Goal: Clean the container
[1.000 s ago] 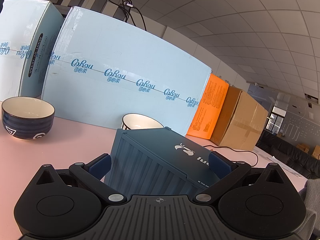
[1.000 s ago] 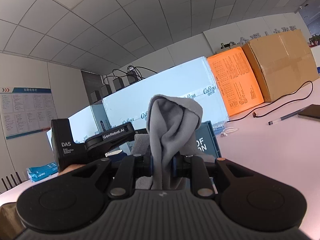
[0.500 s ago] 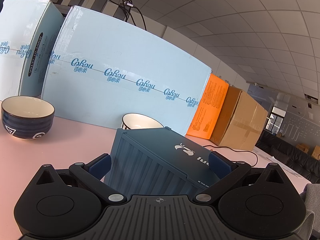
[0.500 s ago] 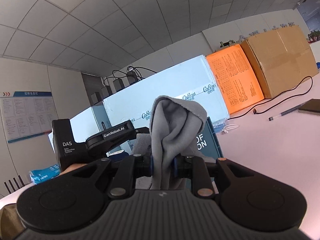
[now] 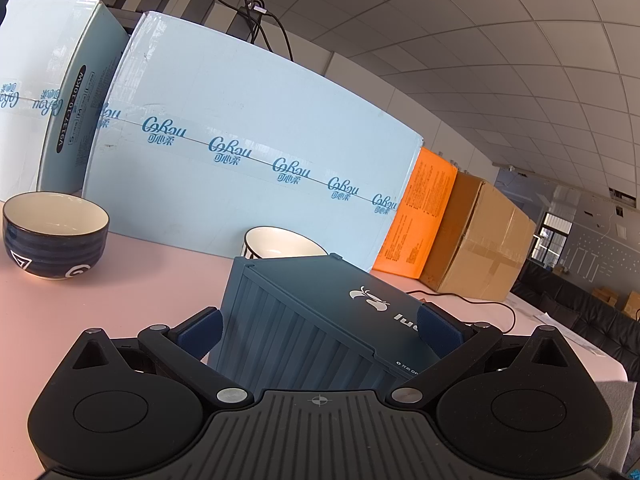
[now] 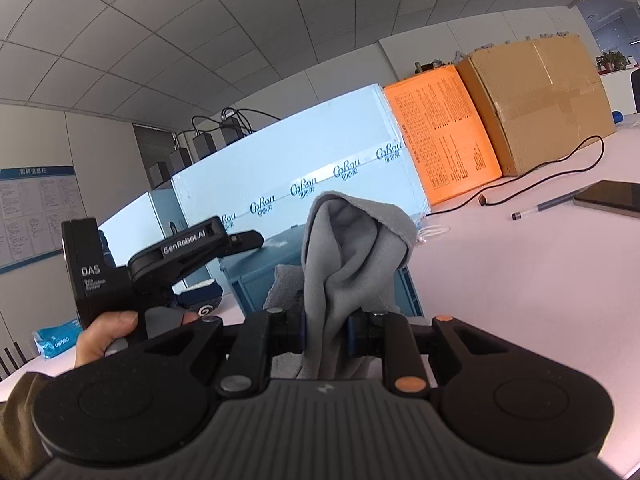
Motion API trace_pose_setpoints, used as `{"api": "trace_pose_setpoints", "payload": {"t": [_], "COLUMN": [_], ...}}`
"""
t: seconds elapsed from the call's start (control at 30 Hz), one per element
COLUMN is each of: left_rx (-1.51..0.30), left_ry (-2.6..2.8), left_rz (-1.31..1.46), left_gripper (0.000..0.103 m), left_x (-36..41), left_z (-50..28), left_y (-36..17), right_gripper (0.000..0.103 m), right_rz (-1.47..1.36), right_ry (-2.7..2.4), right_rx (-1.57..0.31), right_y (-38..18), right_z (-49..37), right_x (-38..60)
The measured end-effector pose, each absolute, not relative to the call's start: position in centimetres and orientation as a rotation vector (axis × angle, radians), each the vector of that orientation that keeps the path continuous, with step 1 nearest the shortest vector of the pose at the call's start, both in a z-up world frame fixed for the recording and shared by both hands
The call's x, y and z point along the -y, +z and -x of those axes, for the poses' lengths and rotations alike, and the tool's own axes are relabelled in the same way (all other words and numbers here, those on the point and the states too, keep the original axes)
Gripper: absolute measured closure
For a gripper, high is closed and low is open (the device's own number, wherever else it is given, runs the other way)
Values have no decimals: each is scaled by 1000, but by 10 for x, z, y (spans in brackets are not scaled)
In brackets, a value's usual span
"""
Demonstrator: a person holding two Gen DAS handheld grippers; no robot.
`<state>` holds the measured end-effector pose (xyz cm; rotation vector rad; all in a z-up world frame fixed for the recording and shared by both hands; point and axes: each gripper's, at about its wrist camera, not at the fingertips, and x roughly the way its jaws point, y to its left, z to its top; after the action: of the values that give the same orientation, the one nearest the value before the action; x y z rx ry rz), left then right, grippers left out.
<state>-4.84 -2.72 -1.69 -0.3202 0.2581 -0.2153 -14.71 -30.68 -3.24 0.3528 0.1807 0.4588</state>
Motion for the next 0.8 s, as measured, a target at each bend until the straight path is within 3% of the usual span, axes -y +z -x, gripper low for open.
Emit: {"api": "trace_pose_setpoints", "payload": {"t": [0.8], "left_rx": [-258], "left_ry": [-216], "left_rz": [321], "left_gripper": [0], "left_x": [27], "left_z": [49], "left_y": [-17], "right_gripper": [81], "right_rz": [-420], "right_ry": [457], "right_rx": [-192], "right_y": [-38], "right_z": [140], "right_x": [314]}}
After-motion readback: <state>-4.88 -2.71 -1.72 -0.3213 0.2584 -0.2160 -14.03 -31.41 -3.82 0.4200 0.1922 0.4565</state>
